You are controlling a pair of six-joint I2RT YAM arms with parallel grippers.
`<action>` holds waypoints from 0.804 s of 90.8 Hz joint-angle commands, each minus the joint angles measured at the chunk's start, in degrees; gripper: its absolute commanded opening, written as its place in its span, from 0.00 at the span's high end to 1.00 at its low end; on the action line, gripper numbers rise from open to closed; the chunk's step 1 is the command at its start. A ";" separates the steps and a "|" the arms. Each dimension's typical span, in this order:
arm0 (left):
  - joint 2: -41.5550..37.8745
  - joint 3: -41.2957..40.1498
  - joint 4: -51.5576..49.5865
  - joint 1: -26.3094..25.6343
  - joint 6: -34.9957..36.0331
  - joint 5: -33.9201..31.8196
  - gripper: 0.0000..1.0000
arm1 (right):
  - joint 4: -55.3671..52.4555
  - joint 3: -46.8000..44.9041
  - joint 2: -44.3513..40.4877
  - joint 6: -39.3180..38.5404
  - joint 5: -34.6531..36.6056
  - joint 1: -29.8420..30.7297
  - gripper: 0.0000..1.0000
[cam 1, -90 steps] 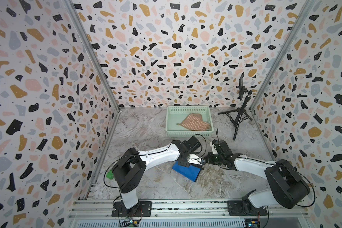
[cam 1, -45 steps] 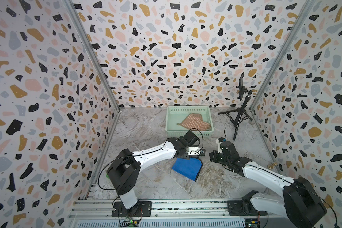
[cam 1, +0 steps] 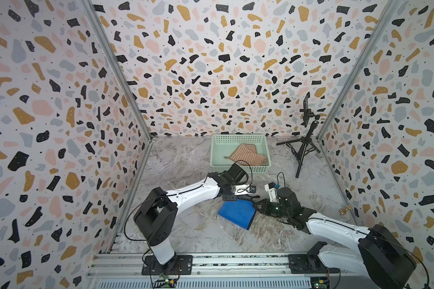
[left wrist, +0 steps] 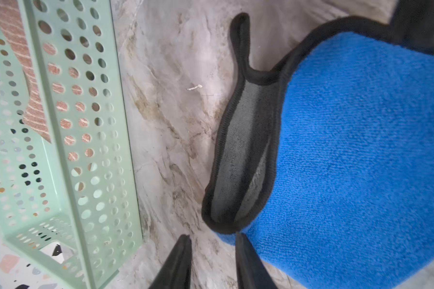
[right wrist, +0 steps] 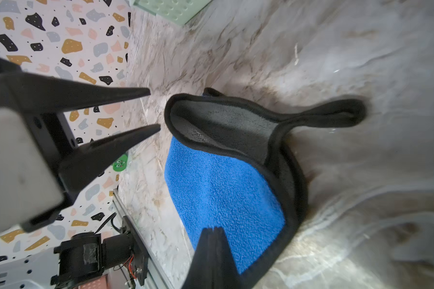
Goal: Fold the square dishcloth
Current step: Smooth out the cleaning item at the center of the board.
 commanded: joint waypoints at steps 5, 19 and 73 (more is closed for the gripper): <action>5.42 3.21 1.38 1.50 -2.06 1.04 0.68 | 8.17 1.24 6.51 3.60 -0.96 0.12 1.00; 9.07 4.61 4.79 3.04 -3.14 -2.07 0.67 | 11.48 2.13 14.30 4.43 2.99 0.07 1.00; 7.61 1.67 12.35 4.78 -7.33 -8.24 0.50 | -3.71 3.32 1.46 -1.18 11.97 4.76 1.00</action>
